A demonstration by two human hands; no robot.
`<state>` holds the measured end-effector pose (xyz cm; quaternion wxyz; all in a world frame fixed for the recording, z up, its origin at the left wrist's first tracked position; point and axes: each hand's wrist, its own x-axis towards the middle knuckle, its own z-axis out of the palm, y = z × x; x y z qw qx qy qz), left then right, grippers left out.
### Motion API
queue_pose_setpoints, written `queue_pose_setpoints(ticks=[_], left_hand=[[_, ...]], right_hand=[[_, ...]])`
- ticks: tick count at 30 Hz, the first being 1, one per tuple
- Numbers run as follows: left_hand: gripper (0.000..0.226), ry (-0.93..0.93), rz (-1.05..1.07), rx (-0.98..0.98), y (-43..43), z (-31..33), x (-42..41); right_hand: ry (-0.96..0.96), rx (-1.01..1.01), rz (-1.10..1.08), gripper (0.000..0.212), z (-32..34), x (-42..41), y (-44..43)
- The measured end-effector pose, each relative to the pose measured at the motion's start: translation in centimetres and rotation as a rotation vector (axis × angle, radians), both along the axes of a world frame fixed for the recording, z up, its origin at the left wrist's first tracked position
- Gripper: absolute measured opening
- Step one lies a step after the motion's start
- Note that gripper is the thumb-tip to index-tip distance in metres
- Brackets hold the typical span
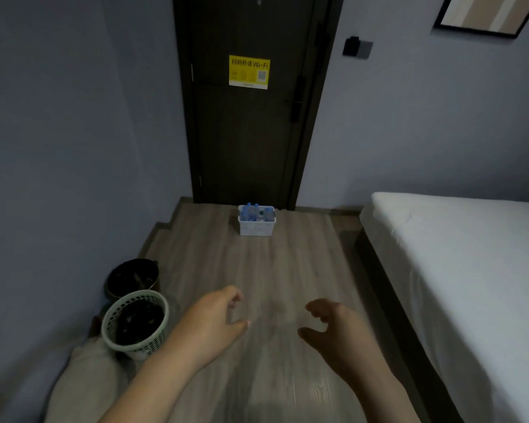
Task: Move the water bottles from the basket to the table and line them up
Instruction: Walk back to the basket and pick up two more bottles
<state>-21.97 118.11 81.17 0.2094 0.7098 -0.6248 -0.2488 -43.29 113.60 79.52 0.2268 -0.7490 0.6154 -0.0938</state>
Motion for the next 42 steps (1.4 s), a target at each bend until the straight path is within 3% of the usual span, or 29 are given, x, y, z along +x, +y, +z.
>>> queue_pose_setpoints(ticks=[13, 42], left_hand=[[0.035, -0.037, 0.041, 0.019, -26.7, -1.4, 3.0], [0.029, 0.065, 0.014, 0.084, -77.2, -7.9, 15.8]], right_hand=[[0.015, 0.004, 0.027, 0.048, -1.7, 2.7, -27.9], [0.027, 0.112, 0.065, 0.048, -7.3, 14.9, -76.6]])
